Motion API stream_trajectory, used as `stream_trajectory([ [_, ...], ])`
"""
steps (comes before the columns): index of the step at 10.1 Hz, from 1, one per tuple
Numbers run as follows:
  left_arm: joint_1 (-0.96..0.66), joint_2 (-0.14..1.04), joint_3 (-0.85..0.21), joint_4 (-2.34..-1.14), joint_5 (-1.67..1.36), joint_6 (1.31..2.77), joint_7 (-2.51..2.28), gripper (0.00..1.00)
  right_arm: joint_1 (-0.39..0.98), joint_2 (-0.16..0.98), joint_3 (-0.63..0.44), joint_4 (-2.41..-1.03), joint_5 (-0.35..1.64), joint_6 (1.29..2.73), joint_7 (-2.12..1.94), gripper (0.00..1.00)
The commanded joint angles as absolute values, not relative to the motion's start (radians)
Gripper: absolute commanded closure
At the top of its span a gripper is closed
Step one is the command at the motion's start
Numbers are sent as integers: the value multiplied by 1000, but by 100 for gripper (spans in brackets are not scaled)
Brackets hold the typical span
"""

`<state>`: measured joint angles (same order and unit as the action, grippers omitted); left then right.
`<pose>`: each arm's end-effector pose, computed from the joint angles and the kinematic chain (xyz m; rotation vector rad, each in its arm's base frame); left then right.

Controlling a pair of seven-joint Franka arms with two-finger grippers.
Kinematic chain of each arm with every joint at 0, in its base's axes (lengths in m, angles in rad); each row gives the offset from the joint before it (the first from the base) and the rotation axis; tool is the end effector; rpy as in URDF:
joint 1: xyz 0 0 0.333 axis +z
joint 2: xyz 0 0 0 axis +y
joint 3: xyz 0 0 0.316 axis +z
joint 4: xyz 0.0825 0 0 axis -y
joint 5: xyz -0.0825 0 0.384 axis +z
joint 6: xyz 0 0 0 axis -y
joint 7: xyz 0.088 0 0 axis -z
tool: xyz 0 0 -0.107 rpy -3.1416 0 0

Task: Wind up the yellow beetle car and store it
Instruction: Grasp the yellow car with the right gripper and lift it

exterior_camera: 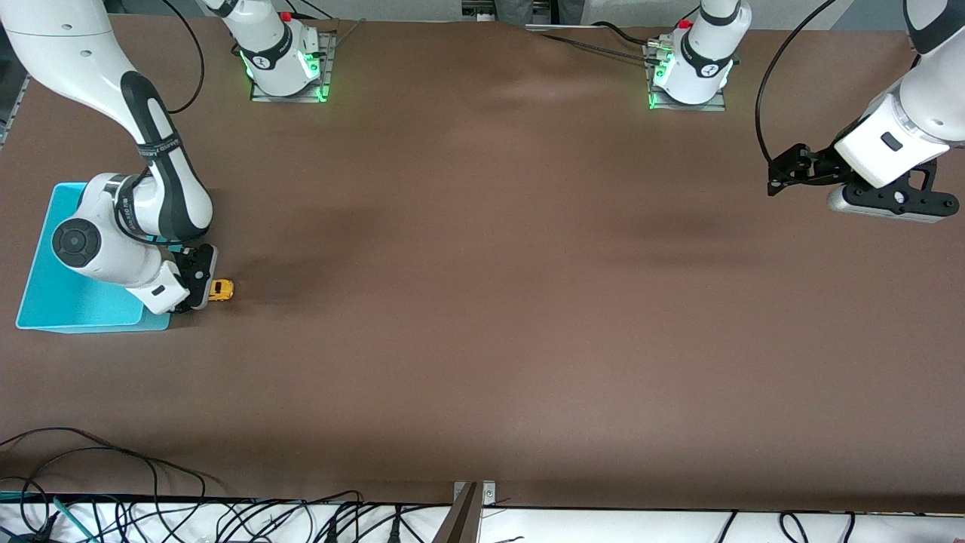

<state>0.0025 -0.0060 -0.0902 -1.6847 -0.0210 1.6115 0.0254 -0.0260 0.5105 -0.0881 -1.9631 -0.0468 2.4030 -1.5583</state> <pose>0.5496 -0.0506 0.5775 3.1166 -0.1740 -0.1059 0.6056 -0.0684 0.2062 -2.3053 -2.1254 0.1586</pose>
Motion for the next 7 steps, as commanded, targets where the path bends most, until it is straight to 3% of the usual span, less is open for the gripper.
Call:
stream_trajectory([
  [1, 3, -5, -87, -1667, -38, 1594, 26, 0, -29, 445, -74, -1976, -40, 2370, -1536, 100],
  [3, 3, -5, -89, -1666, -35, 1594, 26, 0, -28, 384, -34, -1906, -40, 2219, -1490, 100],
  [7, 2, -6, -92, -1666, -35, 1594, 25, 0, -34, 380, -49, -1654, -41, 1868, -1500, 100],
])
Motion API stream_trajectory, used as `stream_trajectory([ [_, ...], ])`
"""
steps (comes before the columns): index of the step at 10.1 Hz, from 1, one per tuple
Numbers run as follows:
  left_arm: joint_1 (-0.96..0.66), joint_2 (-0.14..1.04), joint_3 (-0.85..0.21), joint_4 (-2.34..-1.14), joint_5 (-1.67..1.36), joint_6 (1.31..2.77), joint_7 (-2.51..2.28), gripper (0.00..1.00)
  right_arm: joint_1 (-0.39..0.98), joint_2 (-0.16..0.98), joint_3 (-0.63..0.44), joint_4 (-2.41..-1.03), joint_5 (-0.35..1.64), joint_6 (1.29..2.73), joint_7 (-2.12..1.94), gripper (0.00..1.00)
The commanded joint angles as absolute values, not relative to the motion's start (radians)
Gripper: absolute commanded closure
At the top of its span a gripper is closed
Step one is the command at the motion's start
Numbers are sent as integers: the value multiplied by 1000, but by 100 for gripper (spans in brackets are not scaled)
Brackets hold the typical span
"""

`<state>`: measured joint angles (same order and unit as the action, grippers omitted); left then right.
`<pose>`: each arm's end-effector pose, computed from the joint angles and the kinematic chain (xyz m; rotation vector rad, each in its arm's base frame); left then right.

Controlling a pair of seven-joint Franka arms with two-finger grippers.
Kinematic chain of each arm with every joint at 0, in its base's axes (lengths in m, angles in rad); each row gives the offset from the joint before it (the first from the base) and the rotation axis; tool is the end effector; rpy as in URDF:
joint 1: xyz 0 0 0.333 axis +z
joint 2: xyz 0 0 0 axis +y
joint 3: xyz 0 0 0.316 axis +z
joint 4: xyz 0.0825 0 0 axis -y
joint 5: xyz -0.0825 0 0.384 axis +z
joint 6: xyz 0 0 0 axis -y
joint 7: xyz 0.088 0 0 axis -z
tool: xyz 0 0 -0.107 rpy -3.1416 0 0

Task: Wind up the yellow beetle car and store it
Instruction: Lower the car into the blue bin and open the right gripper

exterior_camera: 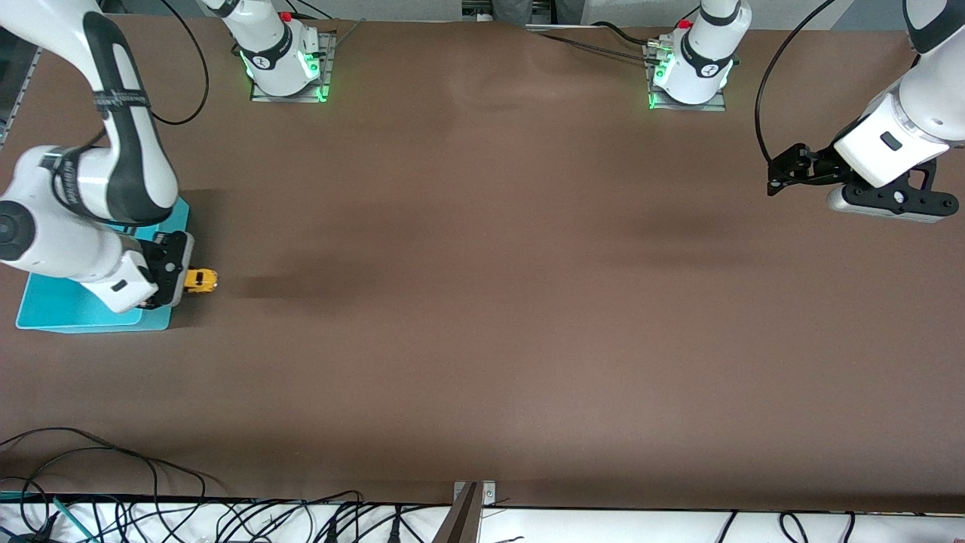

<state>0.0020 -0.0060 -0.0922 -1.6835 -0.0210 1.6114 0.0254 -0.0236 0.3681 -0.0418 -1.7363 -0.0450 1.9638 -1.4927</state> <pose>0.5495 -0.0520 0.5781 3.1165 -0.1779 -0.1042 0.6340 -0.0423 0.3559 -2.3025 -2.0383 0.2139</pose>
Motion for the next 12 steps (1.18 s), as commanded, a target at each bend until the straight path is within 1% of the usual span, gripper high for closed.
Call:
stream_trajectory([
  [1, 2, -6, -92, -1666, -35, 1592, 25, 0, -35, 380, -86, -1622, -41, 1811, -1521, 100],
  [4, 2, -5, -92, -1666, -35, 1588, 25, 0, -40, 390, -227, -1621, -40, 1815, -1639, 100],
  [6, 2, -6, -92, -1666, -35, 1588, 25, 0, -83, 412, -238, -1634, -41, 1848, -1683, 100],
  [7, 2, -5, -92, -1666, -35, 1588, 25, 0, -98, 423, -238, -1661, -40, 1902, -1709, 100],
  [10, 2, -5, -92, -1666, -35, 1588, 25, 0, -123, 423, -238, -1790, -40, 2087, -1759, 100],
  [12, 2, -5, -92, -1666, -35, 1588, 25, 0, -153, 422, -238, -1883, -40, 2184, -1767, 100],
])
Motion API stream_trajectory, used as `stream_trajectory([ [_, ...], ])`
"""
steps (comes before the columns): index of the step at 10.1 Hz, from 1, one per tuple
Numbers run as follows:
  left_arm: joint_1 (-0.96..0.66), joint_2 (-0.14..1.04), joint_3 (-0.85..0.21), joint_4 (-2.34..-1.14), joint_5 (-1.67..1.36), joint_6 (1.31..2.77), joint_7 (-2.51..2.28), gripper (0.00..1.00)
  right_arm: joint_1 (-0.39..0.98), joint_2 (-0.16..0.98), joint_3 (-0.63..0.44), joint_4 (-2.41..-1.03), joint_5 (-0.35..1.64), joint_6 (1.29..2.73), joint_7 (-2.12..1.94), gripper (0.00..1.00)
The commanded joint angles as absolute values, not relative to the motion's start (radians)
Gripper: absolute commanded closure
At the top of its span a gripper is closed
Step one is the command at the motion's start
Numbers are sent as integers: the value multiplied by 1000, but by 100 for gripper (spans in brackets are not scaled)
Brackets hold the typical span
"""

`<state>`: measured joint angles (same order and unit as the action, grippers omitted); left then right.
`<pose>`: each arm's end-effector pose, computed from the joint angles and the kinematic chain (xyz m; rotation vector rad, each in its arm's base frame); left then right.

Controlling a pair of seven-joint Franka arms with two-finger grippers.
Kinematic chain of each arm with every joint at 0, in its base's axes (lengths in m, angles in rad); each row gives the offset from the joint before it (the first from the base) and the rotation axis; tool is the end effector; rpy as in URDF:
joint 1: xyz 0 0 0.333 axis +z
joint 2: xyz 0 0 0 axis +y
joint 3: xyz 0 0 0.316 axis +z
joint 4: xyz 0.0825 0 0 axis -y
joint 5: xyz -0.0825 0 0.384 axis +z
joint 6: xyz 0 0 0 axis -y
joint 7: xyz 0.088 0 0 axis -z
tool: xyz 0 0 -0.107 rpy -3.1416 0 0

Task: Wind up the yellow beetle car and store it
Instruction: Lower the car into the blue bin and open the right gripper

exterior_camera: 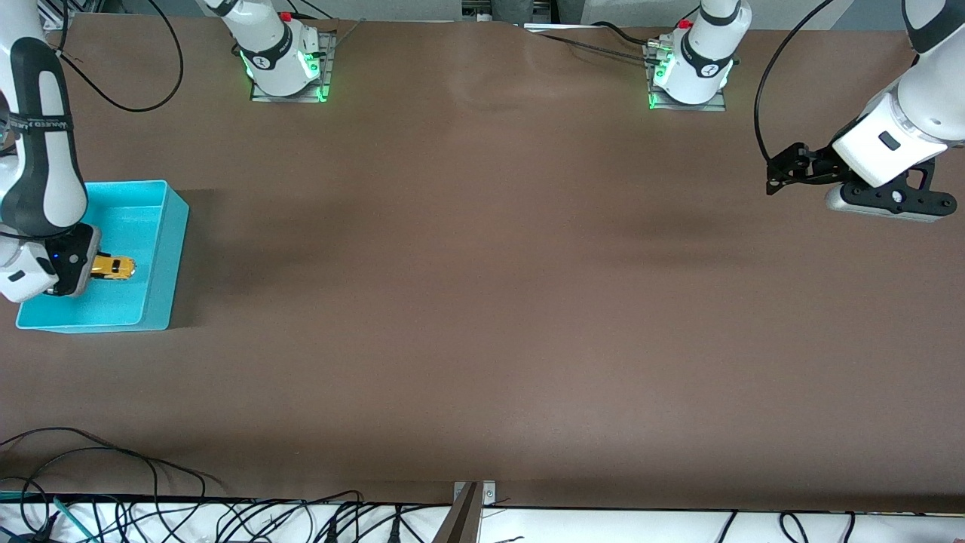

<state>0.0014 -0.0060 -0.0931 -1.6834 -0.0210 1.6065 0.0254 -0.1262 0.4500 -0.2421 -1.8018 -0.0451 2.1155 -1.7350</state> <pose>0.5489 -0.0528 0.5777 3.1163 -0.1803 -0.1117 0.5957 -0.2206 0.2938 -2.3550 -2.0023 0.2879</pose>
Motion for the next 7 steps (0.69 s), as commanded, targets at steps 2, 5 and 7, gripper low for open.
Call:
stream_trajectory([
  [2, 2, -5, -92, -1666, -35, 1588, 25, 0, -187, 423, -238, -1940, -40, 2253, -1796, 100],
  [5, 2, -5, -92, -1666, -35, 1588, 25, 0, -207, 458, -238, -1976, -40, 2338, -1810, 100],
  [7, 2, -5, -92, -1666, -35, 1588, 25, 0, -215, 492, -238, -1976, -40, 2368, -1816, 100],
])
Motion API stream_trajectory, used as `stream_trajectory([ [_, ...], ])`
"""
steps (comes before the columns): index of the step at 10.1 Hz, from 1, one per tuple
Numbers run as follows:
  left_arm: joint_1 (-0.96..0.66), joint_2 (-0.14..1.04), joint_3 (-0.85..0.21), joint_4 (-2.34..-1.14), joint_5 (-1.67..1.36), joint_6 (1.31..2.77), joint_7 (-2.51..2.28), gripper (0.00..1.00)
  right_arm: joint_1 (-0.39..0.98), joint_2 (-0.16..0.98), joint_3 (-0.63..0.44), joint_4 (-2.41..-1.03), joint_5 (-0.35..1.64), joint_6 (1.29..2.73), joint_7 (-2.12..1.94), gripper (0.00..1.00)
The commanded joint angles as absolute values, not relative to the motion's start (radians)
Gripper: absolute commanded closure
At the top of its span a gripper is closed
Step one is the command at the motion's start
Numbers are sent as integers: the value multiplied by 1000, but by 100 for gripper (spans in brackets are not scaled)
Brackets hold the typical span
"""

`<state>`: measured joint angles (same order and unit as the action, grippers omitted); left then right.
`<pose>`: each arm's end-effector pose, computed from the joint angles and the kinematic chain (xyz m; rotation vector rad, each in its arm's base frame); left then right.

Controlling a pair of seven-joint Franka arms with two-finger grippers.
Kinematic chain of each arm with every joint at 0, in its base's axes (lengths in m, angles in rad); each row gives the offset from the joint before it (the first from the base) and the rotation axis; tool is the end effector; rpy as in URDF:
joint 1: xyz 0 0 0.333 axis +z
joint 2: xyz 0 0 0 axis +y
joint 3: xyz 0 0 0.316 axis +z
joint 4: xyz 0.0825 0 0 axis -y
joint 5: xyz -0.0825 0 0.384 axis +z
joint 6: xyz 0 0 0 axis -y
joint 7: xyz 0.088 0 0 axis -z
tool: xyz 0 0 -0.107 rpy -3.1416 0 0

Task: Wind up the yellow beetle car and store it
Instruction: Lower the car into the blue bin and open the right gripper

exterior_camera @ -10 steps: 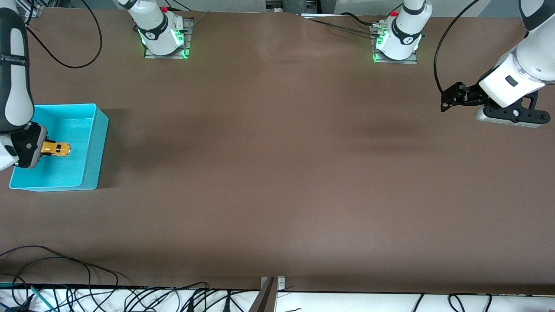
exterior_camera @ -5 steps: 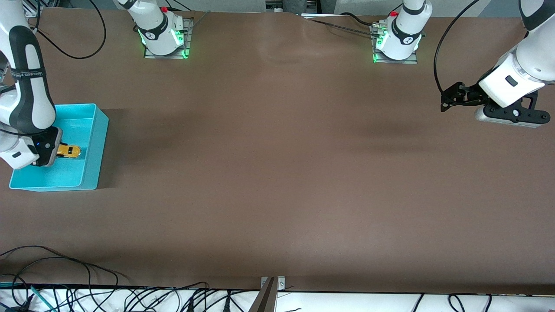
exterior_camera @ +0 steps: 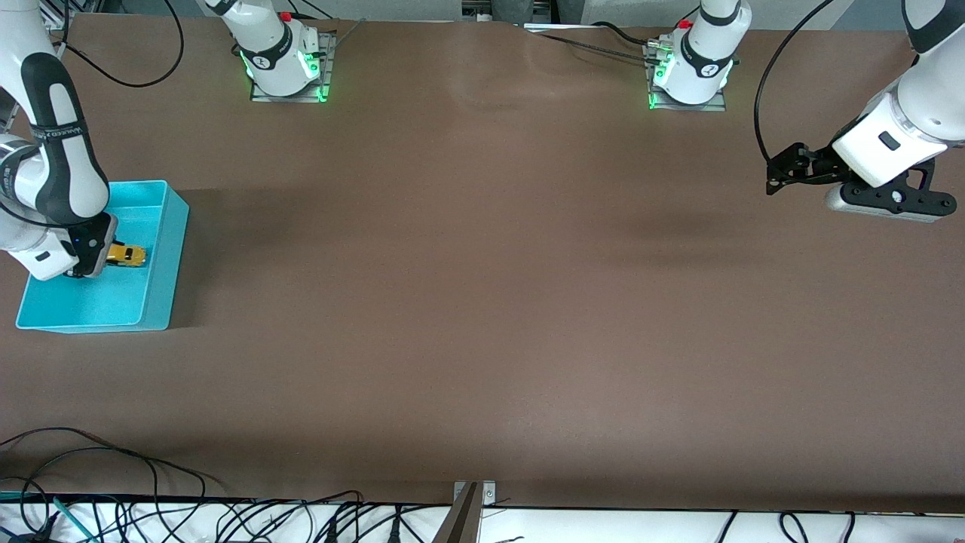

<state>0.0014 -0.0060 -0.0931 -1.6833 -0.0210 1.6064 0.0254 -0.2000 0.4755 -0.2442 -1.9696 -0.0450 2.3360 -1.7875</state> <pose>0.5489 -0.0528 0.5777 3.1163 -0.1803 -0.1117 0.5476 -0.2570 0.2267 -2.3788 -1.9973 0.2662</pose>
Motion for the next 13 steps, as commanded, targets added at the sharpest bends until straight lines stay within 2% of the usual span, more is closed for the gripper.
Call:
stream_trajectory([
  [1, 2, -5, -92, -1664, -35, 1588, 25, 0, -215, 498, -238, -1977, -40, 2378, -1818, 100],
  [5, 2, -5, -92, -1664, -35, 1588, 25, 0, -215, 497, -236, -1973, -40, 2372, -1816, 100],
  [6, 2, -5, -92, -1664, -35, 1588, 25, 0, -210, 495, -236, -1971, -40, 2370, -1812, 29],
  [7, 2, -5, -92, -1664, -35, 1588, 25, 0, -212, 495, -235, -1967, -40, 2368, -1815, 0],
  [10, 2, -5, -92, -1664, -35, 1588, 25, 0, -209, 480, -229, -1945, -40, 2347, -1806, 0],
  [13, 2, -5, -92, -1666, -35, 1588, 25, 0, -203, 404, -169, -1824, -34, 2134, -1721, 0],
])
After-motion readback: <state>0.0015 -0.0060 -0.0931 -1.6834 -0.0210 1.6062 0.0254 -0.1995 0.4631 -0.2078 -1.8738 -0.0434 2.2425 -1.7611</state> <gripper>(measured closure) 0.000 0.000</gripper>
